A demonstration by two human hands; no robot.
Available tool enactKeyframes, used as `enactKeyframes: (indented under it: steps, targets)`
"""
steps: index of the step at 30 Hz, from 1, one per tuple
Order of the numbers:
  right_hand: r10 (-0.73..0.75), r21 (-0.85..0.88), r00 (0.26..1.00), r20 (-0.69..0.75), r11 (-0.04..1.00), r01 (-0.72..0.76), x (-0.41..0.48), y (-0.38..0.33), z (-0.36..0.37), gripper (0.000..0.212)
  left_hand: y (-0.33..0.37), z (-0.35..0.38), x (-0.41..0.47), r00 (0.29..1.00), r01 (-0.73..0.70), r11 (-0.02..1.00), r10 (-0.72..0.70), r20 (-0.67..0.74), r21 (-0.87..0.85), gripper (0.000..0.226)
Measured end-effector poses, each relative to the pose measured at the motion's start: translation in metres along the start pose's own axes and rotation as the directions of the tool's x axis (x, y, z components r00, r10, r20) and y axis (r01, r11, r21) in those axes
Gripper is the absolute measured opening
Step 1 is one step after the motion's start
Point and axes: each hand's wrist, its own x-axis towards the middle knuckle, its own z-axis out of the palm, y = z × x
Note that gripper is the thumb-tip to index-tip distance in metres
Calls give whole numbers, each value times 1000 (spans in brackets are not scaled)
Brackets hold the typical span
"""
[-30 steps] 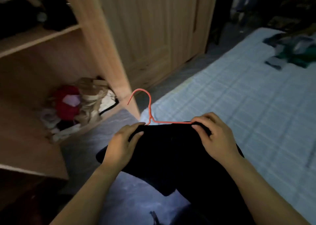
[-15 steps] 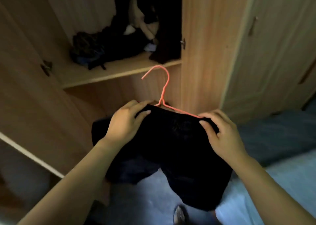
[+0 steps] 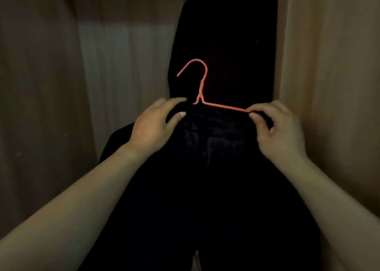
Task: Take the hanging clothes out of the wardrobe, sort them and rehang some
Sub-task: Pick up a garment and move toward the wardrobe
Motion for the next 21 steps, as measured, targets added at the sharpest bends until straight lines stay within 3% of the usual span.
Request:
enactKeyframes:
  steps: [3,6,10,15,17,21]
  targets:
    - [-127,-123,986,-112,986,113,91,19,33,16,-43,16,84,982,-113,993,116,-150,30,51]
    - [-157,-224,978,-137,967,124,171,38,59,18,-92,41,149,979,-113,993,119,-164,46,59]
    - [-153,-362,979,-138,927,94,254,60,91,19,-152,77,227,978,-192,979,186,-96,-63,68]
    - [-78,-426,988,-135,904,13,327,78,129,18,-189,114,318,983,-180,978,177,-39,-104,69]
    - [-47,-436,990,-134,900,-16,360,80,136,18,-192,120,353,984,-173,977,165,-66,-122,69]
    - [-48,-507,963,-264,856,-97,438,82,133,20,-194,111,420,964,-237,961,216,-154,-139,58]
